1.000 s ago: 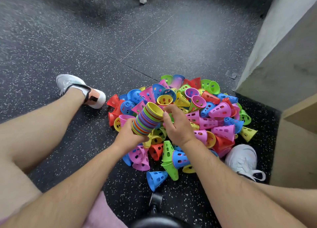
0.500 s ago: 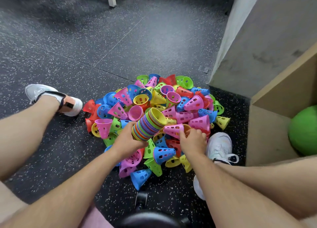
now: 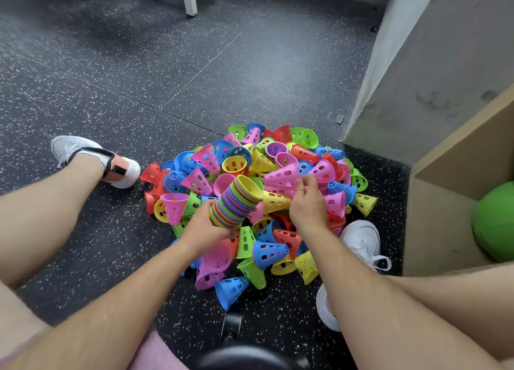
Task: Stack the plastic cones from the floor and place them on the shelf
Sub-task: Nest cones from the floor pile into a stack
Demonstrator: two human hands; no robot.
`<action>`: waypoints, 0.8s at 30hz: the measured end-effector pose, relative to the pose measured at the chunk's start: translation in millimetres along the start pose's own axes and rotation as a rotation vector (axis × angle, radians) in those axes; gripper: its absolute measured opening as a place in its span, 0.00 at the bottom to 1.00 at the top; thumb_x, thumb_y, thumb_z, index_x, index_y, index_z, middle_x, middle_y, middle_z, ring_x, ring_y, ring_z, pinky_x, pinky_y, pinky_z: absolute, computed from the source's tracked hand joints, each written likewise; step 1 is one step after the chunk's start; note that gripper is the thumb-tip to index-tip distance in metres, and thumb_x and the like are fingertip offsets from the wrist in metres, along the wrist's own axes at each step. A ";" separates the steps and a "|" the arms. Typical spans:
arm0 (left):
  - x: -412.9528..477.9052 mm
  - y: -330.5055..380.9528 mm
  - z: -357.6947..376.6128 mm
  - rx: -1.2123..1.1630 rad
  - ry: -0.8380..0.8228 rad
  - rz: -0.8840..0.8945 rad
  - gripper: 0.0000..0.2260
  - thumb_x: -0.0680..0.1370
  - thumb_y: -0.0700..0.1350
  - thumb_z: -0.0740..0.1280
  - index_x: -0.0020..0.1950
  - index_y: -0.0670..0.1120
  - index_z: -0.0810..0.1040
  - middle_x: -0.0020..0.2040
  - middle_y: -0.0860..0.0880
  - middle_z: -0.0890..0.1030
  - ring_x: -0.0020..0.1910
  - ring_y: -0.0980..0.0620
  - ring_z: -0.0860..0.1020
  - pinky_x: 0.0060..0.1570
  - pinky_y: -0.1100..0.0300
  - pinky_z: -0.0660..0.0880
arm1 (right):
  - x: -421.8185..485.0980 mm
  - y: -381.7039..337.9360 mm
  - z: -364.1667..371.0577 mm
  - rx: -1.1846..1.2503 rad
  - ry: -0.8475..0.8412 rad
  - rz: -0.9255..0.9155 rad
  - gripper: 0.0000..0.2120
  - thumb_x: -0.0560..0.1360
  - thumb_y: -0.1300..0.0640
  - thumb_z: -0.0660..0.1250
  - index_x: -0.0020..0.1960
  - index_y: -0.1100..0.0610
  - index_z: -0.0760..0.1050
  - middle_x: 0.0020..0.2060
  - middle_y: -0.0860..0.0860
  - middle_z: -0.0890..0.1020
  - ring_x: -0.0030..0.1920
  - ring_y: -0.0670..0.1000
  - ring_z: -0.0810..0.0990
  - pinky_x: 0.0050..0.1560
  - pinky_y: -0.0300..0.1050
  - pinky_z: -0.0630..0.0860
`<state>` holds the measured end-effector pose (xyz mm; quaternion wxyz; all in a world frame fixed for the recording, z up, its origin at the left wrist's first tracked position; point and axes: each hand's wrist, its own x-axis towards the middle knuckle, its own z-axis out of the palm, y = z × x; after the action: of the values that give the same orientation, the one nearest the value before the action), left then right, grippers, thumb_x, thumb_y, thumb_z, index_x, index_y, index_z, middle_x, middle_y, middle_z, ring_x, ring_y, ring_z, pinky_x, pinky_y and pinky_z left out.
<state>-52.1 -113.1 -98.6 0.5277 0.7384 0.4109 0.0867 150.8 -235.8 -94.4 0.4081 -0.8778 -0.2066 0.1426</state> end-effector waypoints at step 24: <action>8.0 -14.6 -2.2 -0.005 -0.033 -0.060 0.28 0.64 0.47 0.83 0.58 0.51 0.74 0.48 0.45 0.83 0.45 0.47 0.85 0.48 0.40 0.83 | 15.2 14.5 24.5 -0.718 -0.421 -0.498 0.29 0.79 0.63 0.62 0.76 0.44 0.63 0.74 0.50 0.64 0.73 0.55 0.59 0.73 0.54 0.61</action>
<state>-55.6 -104.4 -112.5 0.5385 0.7258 0.4239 0.0596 157.4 -220.9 -122.3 0.0504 -0.8391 -0.5246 0.1349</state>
